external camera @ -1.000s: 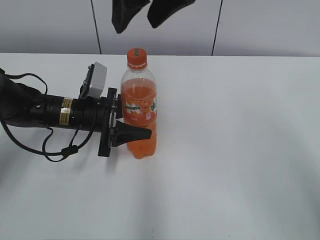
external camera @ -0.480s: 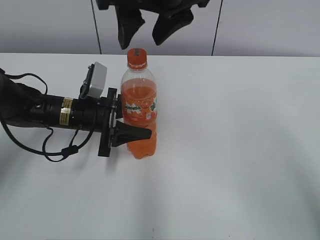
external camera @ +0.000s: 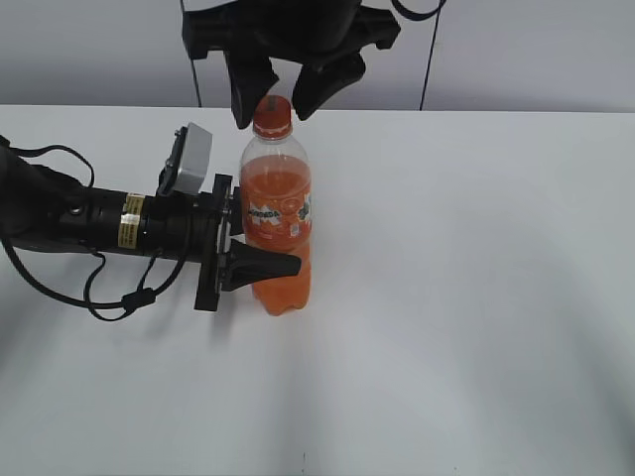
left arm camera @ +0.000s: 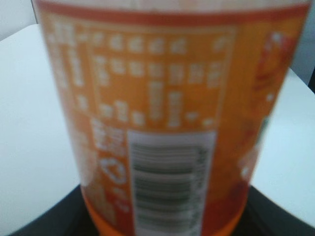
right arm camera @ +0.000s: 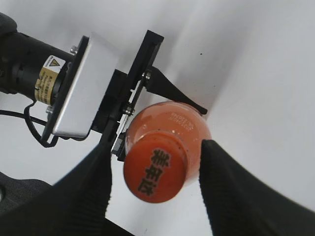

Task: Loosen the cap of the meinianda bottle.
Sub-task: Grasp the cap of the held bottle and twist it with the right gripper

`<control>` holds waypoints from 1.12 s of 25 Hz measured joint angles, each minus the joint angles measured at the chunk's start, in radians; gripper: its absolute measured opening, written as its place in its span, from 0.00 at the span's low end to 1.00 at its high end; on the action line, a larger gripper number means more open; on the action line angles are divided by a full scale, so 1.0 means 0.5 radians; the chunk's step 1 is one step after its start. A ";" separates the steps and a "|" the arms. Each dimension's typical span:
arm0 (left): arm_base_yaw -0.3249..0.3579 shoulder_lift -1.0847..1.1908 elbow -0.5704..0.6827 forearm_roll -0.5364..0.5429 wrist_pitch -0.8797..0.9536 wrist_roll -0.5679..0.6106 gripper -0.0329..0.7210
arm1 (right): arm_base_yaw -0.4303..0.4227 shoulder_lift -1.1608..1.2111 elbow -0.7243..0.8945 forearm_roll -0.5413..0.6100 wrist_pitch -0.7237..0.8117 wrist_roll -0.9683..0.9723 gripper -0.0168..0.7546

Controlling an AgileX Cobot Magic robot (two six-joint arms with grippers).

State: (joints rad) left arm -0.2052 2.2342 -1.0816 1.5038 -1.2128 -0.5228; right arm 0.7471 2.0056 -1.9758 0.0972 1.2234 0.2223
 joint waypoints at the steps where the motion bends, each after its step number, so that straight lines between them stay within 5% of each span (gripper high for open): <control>1: 0.000 0.000 0.000 0.000 0.000 0.000 0.56 | 0.000 0.002 0.000 0.000 0.000 -0.002 0.54; 5: 0.000 0.000 0.000 0.000 0.000 0.000 0.56 | 0.000 0.005 0.000 0.000 0.000 -0.041 0.38; 10: 0.000 0.000 0.000 0.003 0.000 0.000 0.56 | 0.000 0.005 0.000 0.005 0.000 -0.564 0.38; 21: 0.000 0.000 0.000 0.018 -0.006 0.011 0.56 | 0.000 0.003 0.000 0.024 0.023 -2.984 0.38; 28: 0.000 0.000 0.000 0.024 -0.007 0.013 0.56 | 0.000 0.003 0.000 0.052 0.026 -3.170 0.38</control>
State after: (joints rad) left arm -0.2052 2.2342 -1.0816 1.5157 -1.2161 -0.5165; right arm 0.7471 2.0070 -1.9758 0.1230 1.2363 -1.3627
